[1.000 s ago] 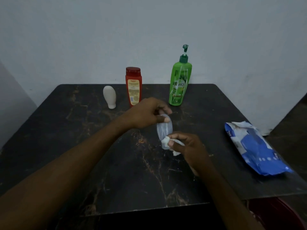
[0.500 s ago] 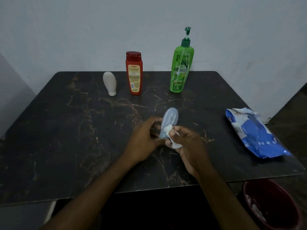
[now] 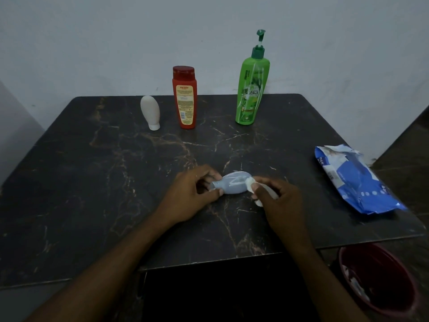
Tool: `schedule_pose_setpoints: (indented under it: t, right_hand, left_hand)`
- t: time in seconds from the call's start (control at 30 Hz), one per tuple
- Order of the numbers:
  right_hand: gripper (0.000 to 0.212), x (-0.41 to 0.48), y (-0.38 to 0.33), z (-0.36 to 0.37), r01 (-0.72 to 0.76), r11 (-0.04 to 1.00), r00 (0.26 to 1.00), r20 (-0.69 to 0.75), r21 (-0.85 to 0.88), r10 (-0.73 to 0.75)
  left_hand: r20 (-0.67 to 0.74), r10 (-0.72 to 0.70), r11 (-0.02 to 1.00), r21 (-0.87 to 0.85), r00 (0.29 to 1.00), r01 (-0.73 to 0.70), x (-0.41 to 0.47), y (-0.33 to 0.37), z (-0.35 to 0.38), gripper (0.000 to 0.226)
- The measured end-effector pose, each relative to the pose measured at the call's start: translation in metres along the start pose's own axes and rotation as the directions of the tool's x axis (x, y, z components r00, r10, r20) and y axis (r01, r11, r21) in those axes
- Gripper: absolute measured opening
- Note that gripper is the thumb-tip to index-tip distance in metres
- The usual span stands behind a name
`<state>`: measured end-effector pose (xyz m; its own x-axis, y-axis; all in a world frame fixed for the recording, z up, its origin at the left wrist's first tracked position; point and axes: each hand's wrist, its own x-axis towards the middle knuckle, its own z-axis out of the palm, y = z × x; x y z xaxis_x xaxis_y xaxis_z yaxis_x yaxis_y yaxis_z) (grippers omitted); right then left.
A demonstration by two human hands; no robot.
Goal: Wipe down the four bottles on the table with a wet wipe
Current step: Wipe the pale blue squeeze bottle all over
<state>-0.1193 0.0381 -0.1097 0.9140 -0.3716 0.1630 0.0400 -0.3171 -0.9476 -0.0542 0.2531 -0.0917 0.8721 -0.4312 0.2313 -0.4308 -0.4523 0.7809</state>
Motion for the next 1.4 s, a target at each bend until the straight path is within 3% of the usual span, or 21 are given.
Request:
schedule_pose_setpoints:
  t: [0.17,0.3,0.37,0.43,0.53,0.63,0.77,0.87,1.07,1.2,1.3,1.4]
  right_hand:
    - [0.017,0.002,0.006,0.005,0.137,0.973,0.982,-0.106,-0.184,-0.159]
    - [0.012,0.004,0.012,0.016,0.169,0.913,0.982,-0.017,-0.371,-0.189]
    - [0.024,0.002,0.016,0.02,0.225,0.887,0.97,0.008,-0.403,-0.242]
    - [0.016,0.003,0.015,0.017,0.231,0.896,0.967,-0.015,-0.378,-0.256]
    - [0.016,0.007,0.014,0.009,0.1,0.952,0.988,-0.087,-0.288,-0.13]
    - [0.018,0.008,0.007,0.01,0.009,0.964,0.997,-0.072,-0.264,-0.029]
    - [0.004,-0.013,-0.02,0.034,0.118,0.976,0.993,0.031,-0.186,-0.114]
    - [0.004,-0.02,-0.018,0.04,0.224,0.934,0.975,0.069,-0.277,-0.213]
    - [0.01,0.005,-0.001,0.007,0.057,0.957,0.994,-0.072,-0.284,-0.081]
    - [0.005,-0.008,-0.011,0.021,0.123,0.967,0.992,0.034,-0.224,-0.118]
    - [0.01,-0.023,-0.016,0.034,0.251,0.92,0.968,0.093,-0.301,-0.234]
    - [0.005,-0.014,-0.01,0.022,0.17,0.956,0.984,0.102,-0.239,-0.149]
  left_hand:
    - [-0.05,0.028,1.0,-0.002,0.998,-0.028,-0.004,-0.004,0.005,0.03]
    - [-0.079,0.016,1.0,0.008,0.997,-0.015,-0.004,-0.002,0.009,0.034]
    - [-0.084,0.009,1.0,0.0,0.996,-0.009,-0.005,-0.002,0.01,0.034]
    - [-0.09,0.0,1.0,-0.01,0.996,-0.001,-0.006,-0.003,0.011,0.034]
    - [-0.098,-0.013,1.0,-0.016,0.995,0.012,-0.006,-0.004,0.012,0.037]
    - [-0.101,0.002,1.0,0.007,0.995,-0.001,-0.006,-0.006,0.013,0.039]
    - [-0.122,0.022,1.0,0.013,0.992,-0.02,-0.005,-0.008,0.013,0.038]
    - [-0.123,0.038,0.999,0.008,0.992,-0.037,-0.006,-0.008,0.011,0.037]
    - [-0.114,0.037,0.999,0.013,0.993,-0.036,-0.006,-0.008,0.011,0.038]
    - [-0.116,0.032,0.999,0.001,0.993,-0.032,-0.006,-0.007,0.012,0.037]
    - [-0.118,0.033,0.999,-0.005,0.992,-0.034,-0.006,-0.008,0.011,0.037]
    - [-0.107,0.023,0.999,-0.021,0.994,-0.026,-0.006,-0.008,0.01,0.036]
